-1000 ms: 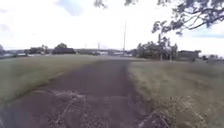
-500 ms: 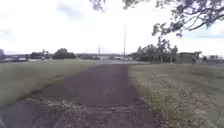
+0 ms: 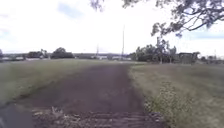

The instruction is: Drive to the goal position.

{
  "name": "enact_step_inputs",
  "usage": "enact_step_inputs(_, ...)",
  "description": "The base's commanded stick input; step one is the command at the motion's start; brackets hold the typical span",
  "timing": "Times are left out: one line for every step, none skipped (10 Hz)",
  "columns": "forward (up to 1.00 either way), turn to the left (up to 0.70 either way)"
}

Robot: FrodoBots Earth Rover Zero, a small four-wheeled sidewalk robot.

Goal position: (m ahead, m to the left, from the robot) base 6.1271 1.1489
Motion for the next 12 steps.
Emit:
enact_step_inputs(0.50,0.00)
enact_step_inputs(0.50,0.00)
enact_step_inputs(0.50,0.00)
enact_step_inputs(0.50,0.00)
enact_step_inputs(0.50,0.00)
enact_step_inputs(0.50,0.00)
enact_step_inputs(0.50,0.00)
enact_step_inputs(0.50,0.00)
enact_step_inputs(0.50,0.00)
enact_step_inputs(0.50,0.00)
enact_step_inputs(0.50,0.50)
enact_step_inputs(0.50,0.50)
